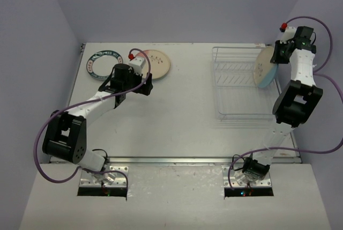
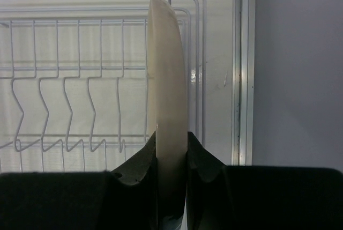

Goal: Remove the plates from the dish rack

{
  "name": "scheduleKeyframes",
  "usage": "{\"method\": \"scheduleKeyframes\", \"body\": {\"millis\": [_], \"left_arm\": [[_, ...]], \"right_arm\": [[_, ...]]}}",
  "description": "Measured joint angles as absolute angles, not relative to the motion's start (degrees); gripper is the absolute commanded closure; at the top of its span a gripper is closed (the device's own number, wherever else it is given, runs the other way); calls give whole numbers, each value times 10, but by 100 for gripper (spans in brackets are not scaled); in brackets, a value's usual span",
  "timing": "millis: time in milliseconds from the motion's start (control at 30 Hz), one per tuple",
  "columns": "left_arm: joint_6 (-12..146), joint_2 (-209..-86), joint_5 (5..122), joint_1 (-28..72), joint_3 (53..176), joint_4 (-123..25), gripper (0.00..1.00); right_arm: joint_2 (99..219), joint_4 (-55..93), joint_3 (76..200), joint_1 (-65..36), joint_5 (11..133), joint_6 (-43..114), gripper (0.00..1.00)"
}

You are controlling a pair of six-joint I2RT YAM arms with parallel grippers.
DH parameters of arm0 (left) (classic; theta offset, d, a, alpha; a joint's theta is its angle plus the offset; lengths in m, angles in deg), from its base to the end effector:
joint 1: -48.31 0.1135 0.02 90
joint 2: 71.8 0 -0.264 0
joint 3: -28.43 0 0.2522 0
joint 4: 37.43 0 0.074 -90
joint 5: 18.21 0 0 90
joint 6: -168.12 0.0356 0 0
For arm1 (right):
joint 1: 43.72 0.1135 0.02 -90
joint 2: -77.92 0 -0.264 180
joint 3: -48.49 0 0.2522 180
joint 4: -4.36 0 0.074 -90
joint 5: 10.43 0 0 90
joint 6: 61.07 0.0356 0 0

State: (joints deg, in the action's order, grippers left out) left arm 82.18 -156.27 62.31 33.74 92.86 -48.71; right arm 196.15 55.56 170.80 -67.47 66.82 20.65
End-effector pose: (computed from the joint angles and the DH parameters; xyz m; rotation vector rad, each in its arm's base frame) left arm 0.3128 -0.0874 0.2331 0.4406 2.0759 -0.2842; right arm 0.4337 -0.1823 0.2844 0.2155 2.3572 -0.0023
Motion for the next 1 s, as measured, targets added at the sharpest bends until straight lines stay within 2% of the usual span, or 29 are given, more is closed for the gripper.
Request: {"method": "scheduleKeyframes", "body": {"millis": [567,1000], "left_arm": [[808,-1574,621,337,934,-479,3],[808,-1578,609,337,952,-477,3]], "right_arm": [[1938,610,1739,-675,647,249,100],[1839,588,1741,-670,630,213,100]]}}
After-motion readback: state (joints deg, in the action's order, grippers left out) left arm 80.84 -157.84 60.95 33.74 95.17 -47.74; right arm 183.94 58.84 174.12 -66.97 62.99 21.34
